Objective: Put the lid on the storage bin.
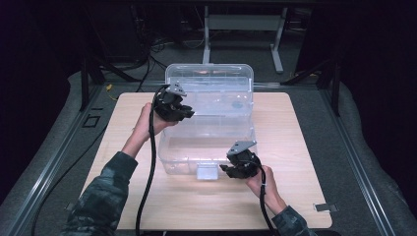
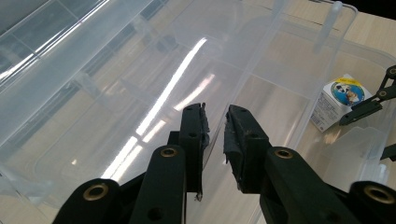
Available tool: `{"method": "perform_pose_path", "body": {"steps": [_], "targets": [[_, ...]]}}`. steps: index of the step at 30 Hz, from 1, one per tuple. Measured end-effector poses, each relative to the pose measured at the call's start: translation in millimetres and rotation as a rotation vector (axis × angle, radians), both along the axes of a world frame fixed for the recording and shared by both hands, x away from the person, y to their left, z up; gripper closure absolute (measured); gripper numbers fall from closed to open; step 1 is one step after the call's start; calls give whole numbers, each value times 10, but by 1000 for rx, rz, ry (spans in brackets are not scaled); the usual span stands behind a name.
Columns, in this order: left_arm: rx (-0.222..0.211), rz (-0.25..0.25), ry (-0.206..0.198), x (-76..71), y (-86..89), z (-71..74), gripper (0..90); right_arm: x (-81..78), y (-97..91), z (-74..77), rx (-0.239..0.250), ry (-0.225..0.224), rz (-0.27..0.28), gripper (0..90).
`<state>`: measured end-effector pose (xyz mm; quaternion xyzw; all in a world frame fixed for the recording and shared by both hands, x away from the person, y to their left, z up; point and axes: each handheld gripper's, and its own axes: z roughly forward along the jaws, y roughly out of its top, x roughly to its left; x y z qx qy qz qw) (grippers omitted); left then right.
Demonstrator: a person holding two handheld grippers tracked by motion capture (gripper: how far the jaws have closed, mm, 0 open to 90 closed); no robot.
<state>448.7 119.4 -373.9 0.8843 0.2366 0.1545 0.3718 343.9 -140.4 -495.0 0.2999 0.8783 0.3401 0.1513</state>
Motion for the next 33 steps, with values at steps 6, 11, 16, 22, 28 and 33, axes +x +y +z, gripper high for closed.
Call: {"method": "perform_pose_path", "body": {"steps": [6,11,16,22,28,33], "targets": [[-7,-3,1,-66,15,-9,763,-1,2,0,-1,1,-3,551],[-13,-3,-10,-123,20,-26,764,-1,9,-11,11,-10,-9,549],[-19,-6,-11,-167,32,-38,764,-1,10,-11,10,-10,-9,549],[-40,-16,-5,-199,64,-53,764,-3,5,-4,1,-2,-4,547],[-43,-15,-14,-248,66,-71,765,-3,5,-2,0,1,-5,547],[-50,-23,-11,-292,77,-88,765,-1,10,-11,9,-9,-9,547]]}}
